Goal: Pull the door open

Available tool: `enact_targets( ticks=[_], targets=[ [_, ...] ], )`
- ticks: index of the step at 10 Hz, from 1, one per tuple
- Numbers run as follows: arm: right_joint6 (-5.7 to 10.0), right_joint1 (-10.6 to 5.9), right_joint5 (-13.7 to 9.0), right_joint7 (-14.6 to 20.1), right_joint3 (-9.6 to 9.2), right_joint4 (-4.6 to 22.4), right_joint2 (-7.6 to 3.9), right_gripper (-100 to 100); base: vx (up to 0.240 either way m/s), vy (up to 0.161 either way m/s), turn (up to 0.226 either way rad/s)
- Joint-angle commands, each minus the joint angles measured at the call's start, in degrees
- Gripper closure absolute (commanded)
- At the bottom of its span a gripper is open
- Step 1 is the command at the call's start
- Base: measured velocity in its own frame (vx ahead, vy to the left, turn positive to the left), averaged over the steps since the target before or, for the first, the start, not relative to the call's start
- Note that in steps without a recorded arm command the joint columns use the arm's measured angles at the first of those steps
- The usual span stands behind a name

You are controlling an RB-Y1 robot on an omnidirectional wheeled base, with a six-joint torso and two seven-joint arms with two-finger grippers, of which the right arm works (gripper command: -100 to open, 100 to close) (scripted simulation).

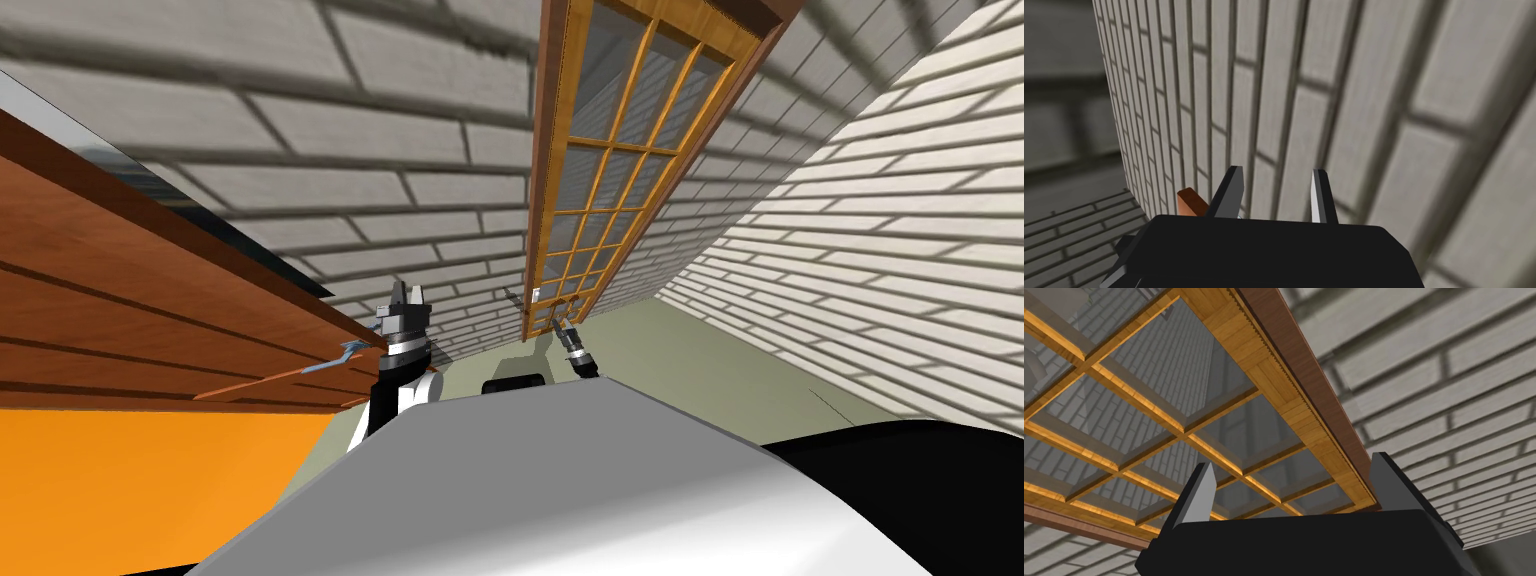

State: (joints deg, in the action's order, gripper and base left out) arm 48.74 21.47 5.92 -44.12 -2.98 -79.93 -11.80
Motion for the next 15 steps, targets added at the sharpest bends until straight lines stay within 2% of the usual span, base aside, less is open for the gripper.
enact_targets(
  ticks=[1, 11, 15],
  targets=[
    [0.96, -0.51, 0.2, -1.9, 0.06, 2.5, -0.50, -100, 0.098, 0.022, 0.003],
    [4.25, -1.92, 2.0, -12.2, -0.36, 12.9, -2.34, -100, 0.097, 0.012, 0.000],
    [5.85, -2.61, 2.9, -17.3, -0.56, 18.0, -3.20, -100, 0.137, -0.005, -0.004]
  ],
)
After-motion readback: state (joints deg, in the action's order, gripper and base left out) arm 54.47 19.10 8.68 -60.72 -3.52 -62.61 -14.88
